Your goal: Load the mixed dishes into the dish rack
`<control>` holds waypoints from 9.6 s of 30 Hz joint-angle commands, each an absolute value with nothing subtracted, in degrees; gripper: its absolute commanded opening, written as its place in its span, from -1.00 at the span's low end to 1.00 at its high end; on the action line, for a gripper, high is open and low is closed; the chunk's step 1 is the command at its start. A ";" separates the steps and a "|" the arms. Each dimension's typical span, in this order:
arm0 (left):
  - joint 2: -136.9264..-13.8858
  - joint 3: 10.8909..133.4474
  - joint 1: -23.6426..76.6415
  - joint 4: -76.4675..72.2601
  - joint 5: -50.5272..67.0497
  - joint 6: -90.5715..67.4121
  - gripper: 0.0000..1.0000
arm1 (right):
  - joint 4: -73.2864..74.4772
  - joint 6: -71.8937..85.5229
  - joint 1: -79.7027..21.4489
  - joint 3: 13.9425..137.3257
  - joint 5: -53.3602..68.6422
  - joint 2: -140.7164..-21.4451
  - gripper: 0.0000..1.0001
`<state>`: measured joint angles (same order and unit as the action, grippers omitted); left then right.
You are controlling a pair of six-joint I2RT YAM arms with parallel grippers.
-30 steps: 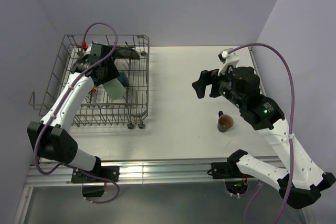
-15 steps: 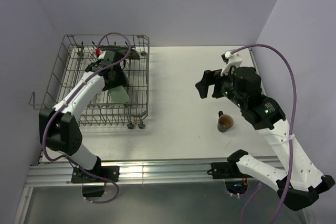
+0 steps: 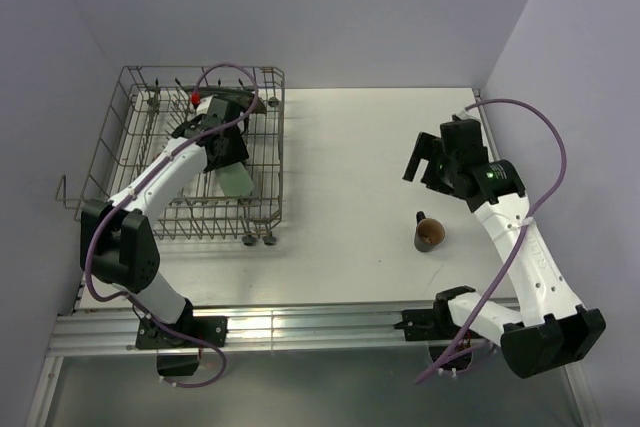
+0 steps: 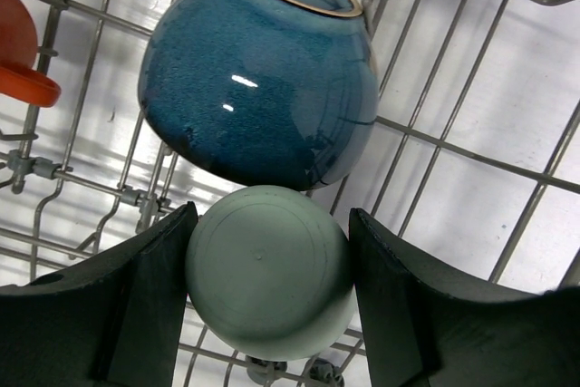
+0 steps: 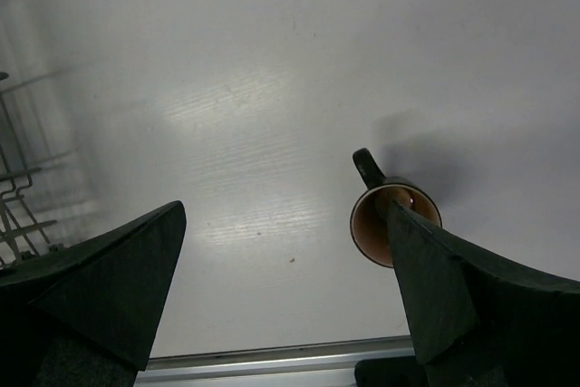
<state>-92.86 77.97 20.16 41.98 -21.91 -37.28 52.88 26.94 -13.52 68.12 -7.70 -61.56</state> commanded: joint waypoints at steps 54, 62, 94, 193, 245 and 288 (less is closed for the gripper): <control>-76.47 75.31 24.87 52.73 -15.73 -40.79 0.84 | 62.05 38.76 1.58 52.65 0.61 -55.37 1.00; -80.84 100.61 23.47 59.41 -13.73 -37.71 0.73 | 62.40 38.06 2.55 51.68 -1.30 -56.42 0.99; -98.26 96.60 21.71 63.11 -11.77 -34.98 0.62 | 59.24 37.88 4.13 48.07 1.14 -54.93 0.94; -104.92 102.13 -2.72 31.03 -28.21 -35.68 -1.00 | 50.19 28.83 -3.34 53.09 2.46 -52.30 0.90; -100.55 99.65 -2.81 37.17 -17.26 -45.70 0.99 | 55.18 32.34 0.00 53.26 -2.63 -52.65 0.99; -102.48 124.28 11.43 53.27 40.07 -56.76 0.29 | 45.70 37.62 9.41 49.81 4.37 -60.56 -1.00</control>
